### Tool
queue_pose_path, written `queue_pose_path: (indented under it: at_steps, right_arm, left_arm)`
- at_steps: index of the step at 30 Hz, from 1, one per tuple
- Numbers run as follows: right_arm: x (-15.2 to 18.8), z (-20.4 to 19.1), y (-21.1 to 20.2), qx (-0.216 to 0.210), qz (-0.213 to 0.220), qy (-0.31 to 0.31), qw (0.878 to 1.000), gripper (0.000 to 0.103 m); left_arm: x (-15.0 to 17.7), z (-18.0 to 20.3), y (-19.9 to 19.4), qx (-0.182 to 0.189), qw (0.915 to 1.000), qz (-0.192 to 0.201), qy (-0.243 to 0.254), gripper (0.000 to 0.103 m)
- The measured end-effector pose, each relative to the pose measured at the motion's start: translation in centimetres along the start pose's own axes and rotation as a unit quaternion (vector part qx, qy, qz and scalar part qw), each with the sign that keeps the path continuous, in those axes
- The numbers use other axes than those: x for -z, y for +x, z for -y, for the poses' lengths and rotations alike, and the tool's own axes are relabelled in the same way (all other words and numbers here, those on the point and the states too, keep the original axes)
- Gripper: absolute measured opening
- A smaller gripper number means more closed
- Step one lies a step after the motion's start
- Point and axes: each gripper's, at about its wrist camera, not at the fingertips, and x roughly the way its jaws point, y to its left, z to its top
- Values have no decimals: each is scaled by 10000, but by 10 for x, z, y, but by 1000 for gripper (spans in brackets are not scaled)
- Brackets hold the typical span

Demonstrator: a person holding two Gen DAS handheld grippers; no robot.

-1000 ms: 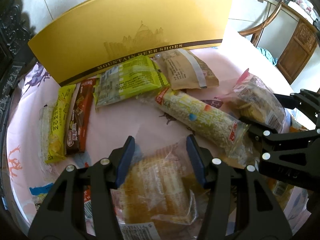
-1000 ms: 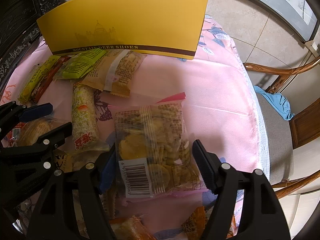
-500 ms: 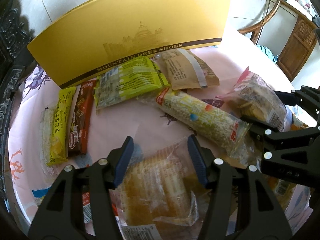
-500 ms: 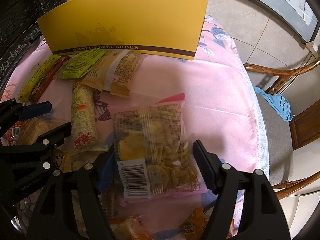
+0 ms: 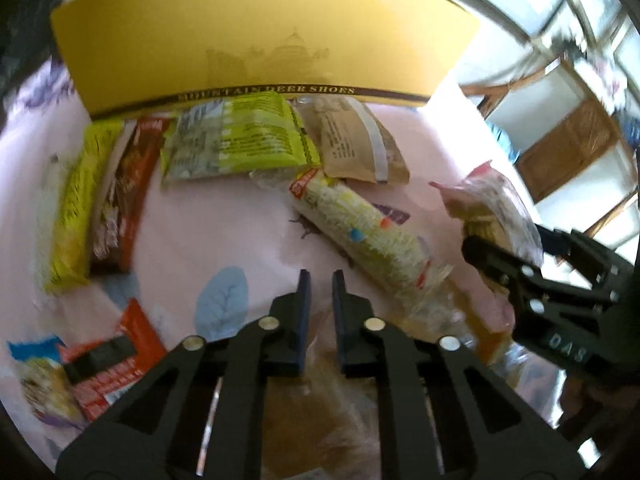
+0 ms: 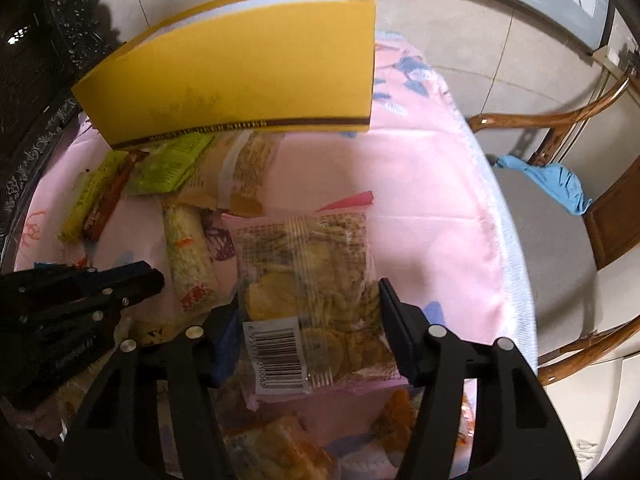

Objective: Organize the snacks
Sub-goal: 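Grasp the long rice-stick snack with the left tool while the right tool holds the cracker bag, then carry the rice-stick snack with the left tool while the right carries the cracker bag toward the box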

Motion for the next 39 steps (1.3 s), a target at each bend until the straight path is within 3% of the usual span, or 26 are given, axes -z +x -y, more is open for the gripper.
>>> queue_pose_path:
  at_steps: [4, 5, 6, 7, 8, 10, 12, 15, 16, 17, 18, 21, 24, 29, 39]
  right_arm:
    - [-4, 3, -18, 183, 163, -131, 9996, 62]
    - [-5, 8, -22, 148, 165, -49, 9997, 62]
    - [-6, 13, -24, 136, 170, 39, 9998, 62]
    - [-6, 17, -27, 133, 194, 103, 9997, 62]
    - [-5, 20, -30, 179, 220, 120, 9995, 62]
    - [-4, 24, -35, 339, 253, 70, 9991, 62]
    - [-4, 27, -39, 347, 274, 43, 9990, 62]
    - [0, 31, -40, 320, 240, 96, 9992, 62]
    - [2, 32, -40, 308, 224, 113, 9992, 62]
    - [4, 32, -39, 291, 194, 111, 9993, 62]
    - [6, 32, -38, 277, 184, 78, 9994, 62]
    - [9, 30, -39, 374, 124, -66, 9992, 62]
    - [9, 31, -41, 324, 119, -46, 9994, 62]
    - [2, 32, -52, 299, 214, 22, 9993, 62]
    - [-16, 19, -94, -108, 717, 104, 9973, 62]
  left_arm:
    - [-2, 9, -8, -178, 9993, 153, 278, 8]
    - [-3, 11, -9, -196, 9994, 161, 245, 12]
    - [-5, 14, -8, -229, 9995, 170, 167, 43]
    - [-8, 15, -7, -299, 9994, 168, 45, 89]
    - [-11, 17, -8, -343, 9990, 219, -171, 95]
    - [-20, 22, -8, -39, 9986, 305, -427, 97]
    - [-27, 30, -5, 103, 9983, 241, -515, 97]
    - [-34, 38, 16, -276, 9986, -63, -450, 97]
    - [-35, 38, 28, -354, 9977, -254, -512, 90]
    - [-34, 38, 29, -348, 9979, -129, -539, 88]
    - [-32, 40, 27, -308, 9983, 45, -489, 54]
    - [-32, 41, 29, -303, 9992, -71, -258, 41]
    - [-30, 30, 28, -99, 9982, -179, -563, 33]
    - [-20, 33, 8, -587, 9983, 25, -57, 28]
    - [3, 35, -53, -553, 9977, 247, 300, 28]
